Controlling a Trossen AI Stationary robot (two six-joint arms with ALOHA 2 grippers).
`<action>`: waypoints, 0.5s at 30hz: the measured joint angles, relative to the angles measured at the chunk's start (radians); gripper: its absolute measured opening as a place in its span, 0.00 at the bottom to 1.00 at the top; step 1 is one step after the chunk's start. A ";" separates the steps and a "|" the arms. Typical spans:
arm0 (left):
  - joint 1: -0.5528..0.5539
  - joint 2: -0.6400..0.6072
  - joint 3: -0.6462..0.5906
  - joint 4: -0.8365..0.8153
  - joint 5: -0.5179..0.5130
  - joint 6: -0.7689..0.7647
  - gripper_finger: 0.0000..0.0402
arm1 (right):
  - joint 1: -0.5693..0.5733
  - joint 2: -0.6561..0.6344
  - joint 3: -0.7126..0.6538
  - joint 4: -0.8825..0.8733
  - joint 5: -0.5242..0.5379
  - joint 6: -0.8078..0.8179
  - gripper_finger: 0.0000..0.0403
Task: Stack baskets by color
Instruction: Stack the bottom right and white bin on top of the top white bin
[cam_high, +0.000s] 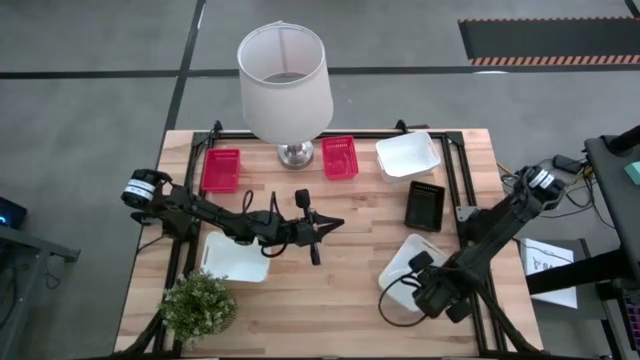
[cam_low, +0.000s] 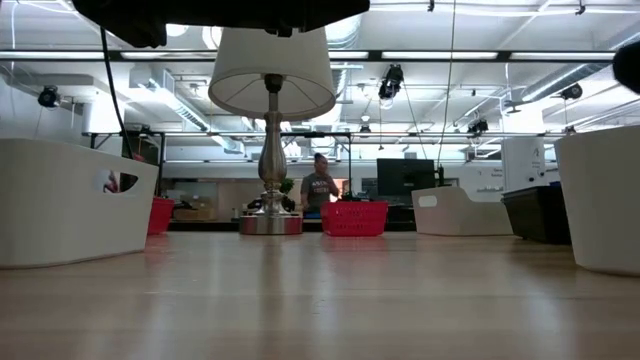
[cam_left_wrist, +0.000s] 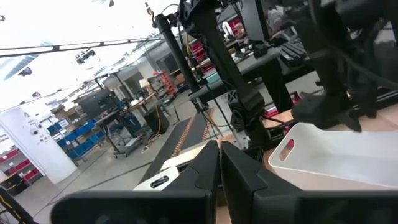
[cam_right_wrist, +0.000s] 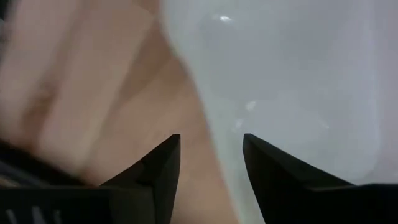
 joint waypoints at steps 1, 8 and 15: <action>0.000 0.000 0.000 0.000 0.000 0.000 0.00 | 0.000 0.017 0.000 0.000 0.016 -0.016 0.41; 0.001 0.000 0.000 0.001 0.000 0.000 0.00 | -0.005 0.122 -0.006 0.016 0.095 -0.160 0.35; 0.000 0.000 0.000 0.001 0.000 0.000 0.00 | -0.017 0.121 -0.017 0.096 0.077 -0.211 0.14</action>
